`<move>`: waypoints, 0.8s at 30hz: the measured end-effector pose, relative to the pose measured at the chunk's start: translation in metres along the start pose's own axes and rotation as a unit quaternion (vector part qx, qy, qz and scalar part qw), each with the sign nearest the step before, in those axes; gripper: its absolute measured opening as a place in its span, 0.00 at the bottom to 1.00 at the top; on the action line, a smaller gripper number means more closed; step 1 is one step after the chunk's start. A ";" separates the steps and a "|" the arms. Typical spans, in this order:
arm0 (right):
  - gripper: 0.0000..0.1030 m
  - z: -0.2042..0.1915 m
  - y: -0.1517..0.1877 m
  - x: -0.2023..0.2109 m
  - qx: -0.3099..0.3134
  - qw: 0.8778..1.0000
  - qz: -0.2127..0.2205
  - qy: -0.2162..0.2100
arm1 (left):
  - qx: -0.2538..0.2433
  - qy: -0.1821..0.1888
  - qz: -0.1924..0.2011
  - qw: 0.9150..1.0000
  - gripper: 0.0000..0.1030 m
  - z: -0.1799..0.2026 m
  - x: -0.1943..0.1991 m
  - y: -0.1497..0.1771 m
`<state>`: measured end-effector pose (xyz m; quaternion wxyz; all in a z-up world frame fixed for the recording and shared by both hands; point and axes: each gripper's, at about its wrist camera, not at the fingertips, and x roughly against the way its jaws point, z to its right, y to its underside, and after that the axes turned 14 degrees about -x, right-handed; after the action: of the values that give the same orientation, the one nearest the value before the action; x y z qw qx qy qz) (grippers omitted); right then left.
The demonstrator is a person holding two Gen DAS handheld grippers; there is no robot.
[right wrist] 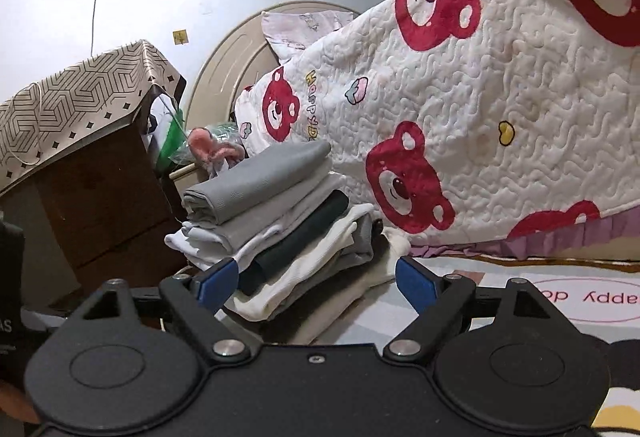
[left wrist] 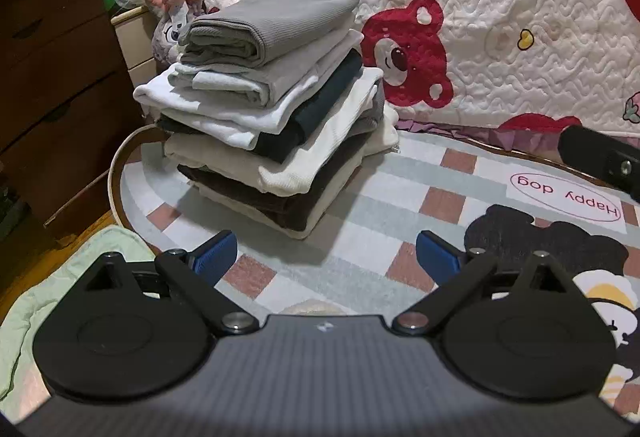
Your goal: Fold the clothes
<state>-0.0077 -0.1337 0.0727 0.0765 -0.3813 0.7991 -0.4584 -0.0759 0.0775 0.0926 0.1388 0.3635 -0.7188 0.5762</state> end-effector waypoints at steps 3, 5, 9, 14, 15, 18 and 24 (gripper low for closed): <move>0.86 -0.003 0.001 -0.001 0.003 1.000 -0.008 0.006 | -0.003 0.006 0.001 1.000 0.94 0.002 0.002 0.001; 0.86 -0.007 0.003 -0.002 0.010 1.000 -0.013 0.009 | -0.004 0.013 0.004 1.000 0.94 0.004 0.004 0.000; 0.86 -0.016 0.006 -0.001 0.035 0.999 -0.016 0.014 | -0.013 0.018 0.005 1.000 0.94 0.007 0.005 0.000; 0.86 -0.021 0.005 -0.001 0.036 0.999 -0.024 0.010 | -0.012 0.023 -0.002 1.000 0.94 0.008 0.003 0.001; 0.86 -0.022 0.006 -0.002 0.037 0.999 -0.026 0.010 | -0.009 0.023 -0.003 1.000 0.94 0.007 0.002 0.002; 0.86 -0.023 0.007 -0.003 0.041 0.999 -0.034 0.010 | -0.003 0.020 -0.006 1.000 0.97 0.005 0.002 0.003; 0.86 -0.024 0.011 -0.005 0.045 0.998 -0.046 0.009 | -0.003 0.022 -0.005 1.000 0.99 0.007 0.003 0.004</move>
<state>-0.0216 -0.1109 0.0768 0.0652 -0.4094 0.7603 -0.5001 -0.0792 0.0703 0.0893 0.1589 0.3541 -0.7151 0.5813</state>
